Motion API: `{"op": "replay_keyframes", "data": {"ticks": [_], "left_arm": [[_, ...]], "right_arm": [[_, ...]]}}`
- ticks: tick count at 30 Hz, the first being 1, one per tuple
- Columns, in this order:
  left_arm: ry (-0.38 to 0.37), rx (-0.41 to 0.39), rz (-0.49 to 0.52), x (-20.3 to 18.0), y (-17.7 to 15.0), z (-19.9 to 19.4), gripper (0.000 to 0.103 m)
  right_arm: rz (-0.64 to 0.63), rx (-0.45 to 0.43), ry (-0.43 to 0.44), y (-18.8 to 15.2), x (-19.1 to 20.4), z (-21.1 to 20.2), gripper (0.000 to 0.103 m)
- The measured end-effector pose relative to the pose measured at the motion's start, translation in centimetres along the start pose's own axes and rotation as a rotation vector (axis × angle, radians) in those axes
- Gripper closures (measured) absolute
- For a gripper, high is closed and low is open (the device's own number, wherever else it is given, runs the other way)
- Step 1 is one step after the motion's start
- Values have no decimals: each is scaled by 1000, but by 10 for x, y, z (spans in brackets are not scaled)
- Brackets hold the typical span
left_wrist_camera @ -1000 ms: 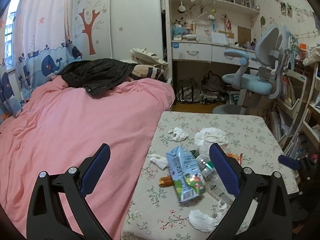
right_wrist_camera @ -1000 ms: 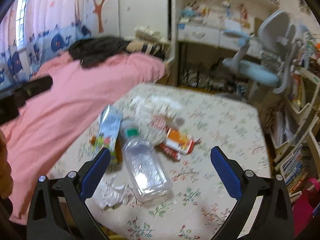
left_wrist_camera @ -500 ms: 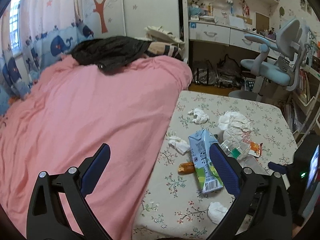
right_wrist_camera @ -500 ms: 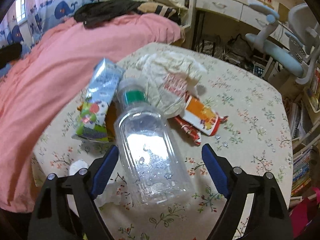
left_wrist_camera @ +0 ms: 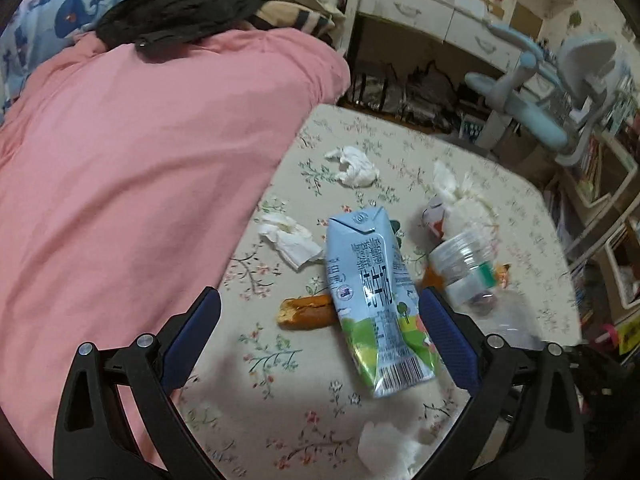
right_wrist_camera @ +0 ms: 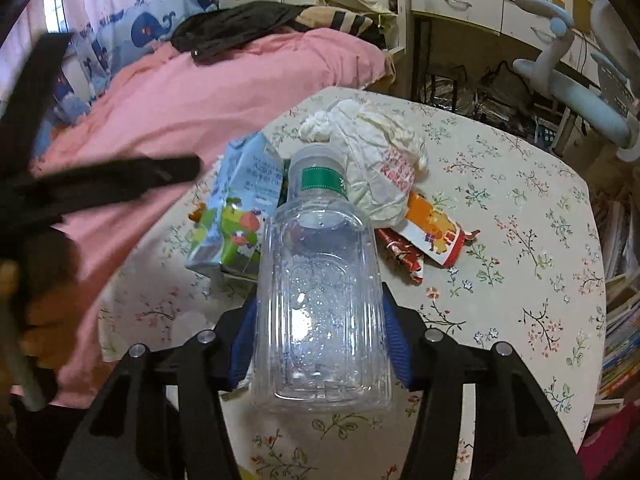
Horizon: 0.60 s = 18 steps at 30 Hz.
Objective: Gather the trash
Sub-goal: 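Grasp the clear bottle with the right tool while the left tool grasps the milk carton, then carry the bottle and carton to the yellow bin and release both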
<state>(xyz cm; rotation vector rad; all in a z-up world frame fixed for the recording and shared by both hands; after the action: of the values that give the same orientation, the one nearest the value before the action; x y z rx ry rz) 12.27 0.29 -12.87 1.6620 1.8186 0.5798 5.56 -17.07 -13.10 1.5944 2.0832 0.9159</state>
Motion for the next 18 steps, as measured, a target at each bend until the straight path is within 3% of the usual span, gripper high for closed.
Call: {"op": "replay_keyframes", "data": {"ticks": [6, 8, 11, 12, 15, 18], "left_arm": [[10, 71, 10, -15, -2, 34, 8], [-4, 82, -7, -16, -2, 40, 14], [-69, 101, -37, -14, -1, 47, 44], [-81, 108, -38, -15, -1, 50, 50], [-125, 92, -58, -14, 1, 45, 56], [-147, 50, -76, -12, 5, 31, 57]], "right_arm": [[54, -36, 43, 3, -14, -19, 49], [92, -53, 63, 4, -22, -25, 49], [155, -79, 100, 5, -35, -31, 49], [174, -86, 110, 5, -38, -33, 49], [215, -99, 140, 6, -44, -37, 49], [254, -121, 181, 5, -47, -47, 49]]}}
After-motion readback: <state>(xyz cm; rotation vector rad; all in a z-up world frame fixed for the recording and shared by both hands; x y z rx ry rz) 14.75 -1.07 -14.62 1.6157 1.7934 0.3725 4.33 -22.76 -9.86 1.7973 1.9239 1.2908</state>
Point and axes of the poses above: each gripper's, at about its wrist camera, not at the fingertips, and z roughly the way its jaws point, x to its left, y to its top, the point moved 2 cm from there along z, roughly the way its jaws point, and after that the axes turned 5 degrees about -x, right-handed, at the moved point
